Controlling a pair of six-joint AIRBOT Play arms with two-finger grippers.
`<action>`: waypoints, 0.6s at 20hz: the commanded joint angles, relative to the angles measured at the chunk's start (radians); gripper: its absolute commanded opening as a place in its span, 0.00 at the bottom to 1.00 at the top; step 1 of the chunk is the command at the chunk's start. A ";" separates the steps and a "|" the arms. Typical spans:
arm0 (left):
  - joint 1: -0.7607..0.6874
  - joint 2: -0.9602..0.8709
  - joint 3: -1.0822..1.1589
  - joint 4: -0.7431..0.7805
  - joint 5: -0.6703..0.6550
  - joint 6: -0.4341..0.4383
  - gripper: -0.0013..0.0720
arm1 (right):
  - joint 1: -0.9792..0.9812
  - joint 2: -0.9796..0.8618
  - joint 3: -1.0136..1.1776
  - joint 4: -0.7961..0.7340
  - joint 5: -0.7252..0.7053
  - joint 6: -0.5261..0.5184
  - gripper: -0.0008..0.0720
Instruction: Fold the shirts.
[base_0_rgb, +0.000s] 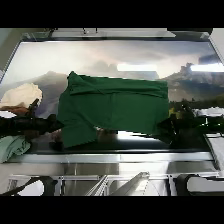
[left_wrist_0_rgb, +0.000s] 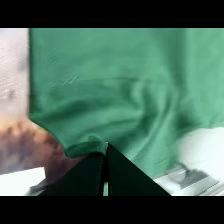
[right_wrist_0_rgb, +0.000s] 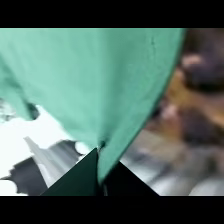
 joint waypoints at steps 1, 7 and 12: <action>0.095 0.143 0.001 -0.056 -0.059 0.001 0.05 | -0.100 0.039 0.057 0.031 0.117 0.006 0.04; 0.140 0.356 0.010 -0.195 0.007 0.031 0.05 | -0.117 0.048 0.195 0.073 0.076 0.032 0.04; -0.013 0.128 0.225 -0.196 0.136 0.075 0.05 | 0.027 -0.037 0.413 0.079 -0.080 0.059 0.04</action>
